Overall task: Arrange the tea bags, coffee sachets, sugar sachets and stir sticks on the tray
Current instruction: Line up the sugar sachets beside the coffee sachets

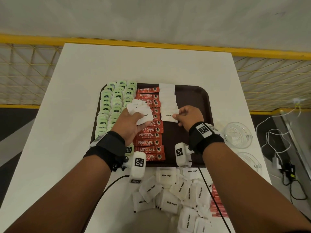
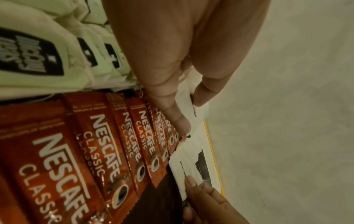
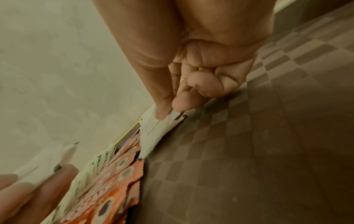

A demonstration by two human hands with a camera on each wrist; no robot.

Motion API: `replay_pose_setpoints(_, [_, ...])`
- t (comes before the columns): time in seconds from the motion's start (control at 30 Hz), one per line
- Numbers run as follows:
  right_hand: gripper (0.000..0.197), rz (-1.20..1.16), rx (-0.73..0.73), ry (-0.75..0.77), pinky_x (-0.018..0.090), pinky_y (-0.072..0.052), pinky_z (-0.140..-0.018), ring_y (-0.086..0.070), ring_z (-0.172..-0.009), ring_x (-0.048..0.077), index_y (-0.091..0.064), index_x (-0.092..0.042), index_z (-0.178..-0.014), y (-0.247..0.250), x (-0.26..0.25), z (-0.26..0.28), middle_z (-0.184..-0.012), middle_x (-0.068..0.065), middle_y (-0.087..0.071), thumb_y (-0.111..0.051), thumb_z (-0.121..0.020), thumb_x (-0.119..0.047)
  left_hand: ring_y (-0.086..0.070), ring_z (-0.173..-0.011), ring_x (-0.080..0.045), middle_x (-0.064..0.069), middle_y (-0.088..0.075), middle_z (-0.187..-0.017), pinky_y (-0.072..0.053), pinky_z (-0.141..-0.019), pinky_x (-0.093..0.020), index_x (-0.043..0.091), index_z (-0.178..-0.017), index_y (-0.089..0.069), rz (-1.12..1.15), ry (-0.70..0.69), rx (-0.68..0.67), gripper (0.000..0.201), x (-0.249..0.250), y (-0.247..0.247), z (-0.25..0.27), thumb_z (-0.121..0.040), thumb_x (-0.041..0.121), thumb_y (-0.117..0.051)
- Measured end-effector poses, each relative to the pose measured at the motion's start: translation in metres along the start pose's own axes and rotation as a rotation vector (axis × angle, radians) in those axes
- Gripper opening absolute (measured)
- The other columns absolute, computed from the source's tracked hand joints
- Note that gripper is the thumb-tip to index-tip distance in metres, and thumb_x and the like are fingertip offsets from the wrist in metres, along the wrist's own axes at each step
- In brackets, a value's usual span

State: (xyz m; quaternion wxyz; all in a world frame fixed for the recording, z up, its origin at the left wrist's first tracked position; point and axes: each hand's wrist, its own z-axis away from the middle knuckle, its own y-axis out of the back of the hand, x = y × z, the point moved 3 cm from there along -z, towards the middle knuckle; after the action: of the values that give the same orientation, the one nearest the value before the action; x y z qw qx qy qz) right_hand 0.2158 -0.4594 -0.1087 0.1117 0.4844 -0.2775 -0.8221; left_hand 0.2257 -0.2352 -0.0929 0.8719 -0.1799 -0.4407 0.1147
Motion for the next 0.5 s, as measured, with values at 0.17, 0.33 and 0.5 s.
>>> replay_pose_setpoints(0.17, [0.024, 0.095, 0.027, -0.035, 0.028, -0.053, -0.064, -0.064, -0.067, 0.015, -0.058, -0.018, -0.087, -0.002, 0.002, -0.008, -0.083, 0.001, -0.066, -0.078, -0.08, -0.029, -0.062, -0.114, -0.031, -0.013, -0.058, -0.131, -0.06, -0.08, -0.035, 0.012, -0.137, -0.046, -0.061, 0.009, -0.008, 0.048, -0.002, 0.002, 0.003, -0.093, -0.004, -0.057])
replay_pose_setpoints(0.33, [0.032, 0.086, 0.1, 0.056, 0.026, -0.047, -0.071, -0.059, -0.081, 0.012, -0.058, -0.018, -0.099, 0.004, -0.012, 0.004, -0.088, -0.005, -0.059, -0.074, -0.082, -0.04, -0.064, -0.112, -0.028, -0.011, -0.061, -0.129, -0.06, -0.08, -0.034, 0.013, -0.136, -0.047, -0.124, 0.01, -0.05, 0.049, -0.005, -0.004, 0.006, -0.091, -0.003, -0.06])
replay_pose_setpoints(0.5, [0.019, -0.098, -0.268, 0.112, 0.024, -0.051, -0.06, -0.064, -0.07, 0.012, -0.064, -0.019, -0.094, -0.01, -0.035, 0.034, -0.088, 0.004, -0.069, -0.073, -0.085, -0.033, -0.066, -0.112, -0.027, -0.011, -0.065, -0.125, -0.058, -0.086, -0.037, 0.013, -0.132, -0.053, -0.201, -0.005, -0.153, 0.044, -0.008, -0.019, 0.009, -0.092, -0.002, -0.061])
